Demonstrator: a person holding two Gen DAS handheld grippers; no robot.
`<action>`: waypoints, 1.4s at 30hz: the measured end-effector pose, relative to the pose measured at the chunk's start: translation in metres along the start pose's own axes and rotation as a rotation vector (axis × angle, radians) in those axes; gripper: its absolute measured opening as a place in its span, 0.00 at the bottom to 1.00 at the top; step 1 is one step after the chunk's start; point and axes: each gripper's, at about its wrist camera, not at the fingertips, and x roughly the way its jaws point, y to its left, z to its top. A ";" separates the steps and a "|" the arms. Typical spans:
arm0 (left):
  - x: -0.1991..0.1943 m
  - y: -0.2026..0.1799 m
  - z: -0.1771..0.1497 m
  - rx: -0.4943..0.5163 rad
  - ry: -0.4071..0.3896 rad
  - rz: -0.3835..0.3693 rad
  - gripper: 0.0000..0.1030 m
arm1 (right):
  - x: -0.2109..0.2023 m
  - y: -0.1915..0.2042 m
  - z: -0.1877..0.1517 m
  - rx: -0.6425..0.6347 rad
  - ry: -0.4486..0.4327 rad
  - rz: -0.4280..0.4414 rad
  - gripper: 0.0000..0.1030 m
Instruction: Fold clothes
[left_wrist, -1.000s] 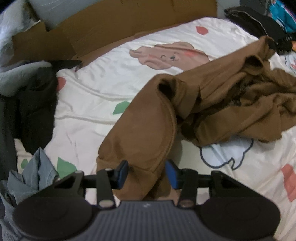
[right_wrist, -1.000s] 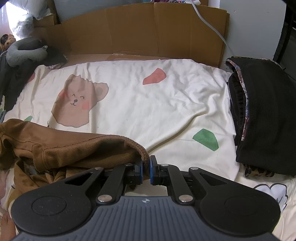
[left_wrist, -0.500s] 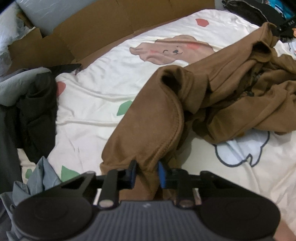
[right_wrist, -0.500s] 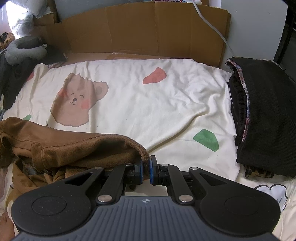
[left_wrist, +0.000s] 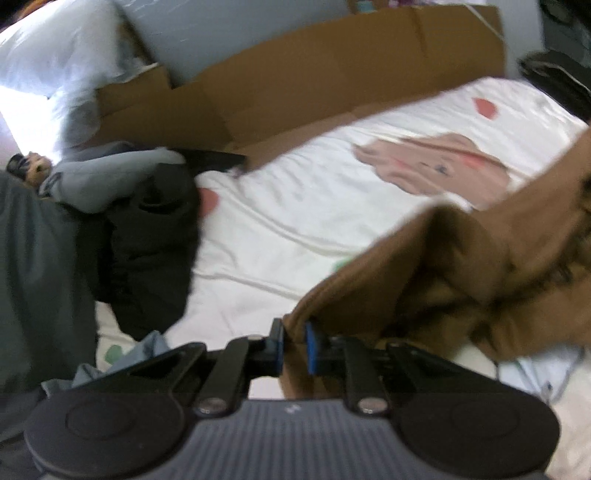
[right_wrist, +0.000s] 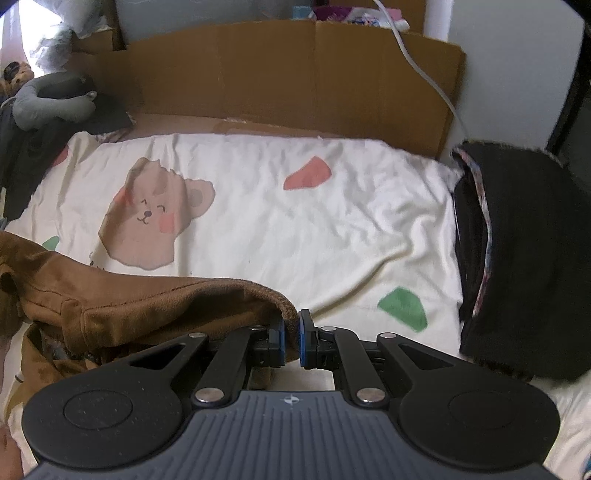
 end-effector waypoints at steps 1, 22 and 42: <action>0.004 0.004 0.004 -0.018 0.001 0.010 0.12 | 0.001 0.000 0.004 -0.008 -0.001 -0.002 0.05; 0.126 0.053 0.068 -0.287 0.131 0.006 0.12 | 0.094 -0.036 0.072 -0.025 0.081 -0.099 0.05; 0.192 0.064 0.095 -0.358 0.194 0.000 0.12 | 0.185 -0.043 0.158 -0.025 0.084 -0.128 0.05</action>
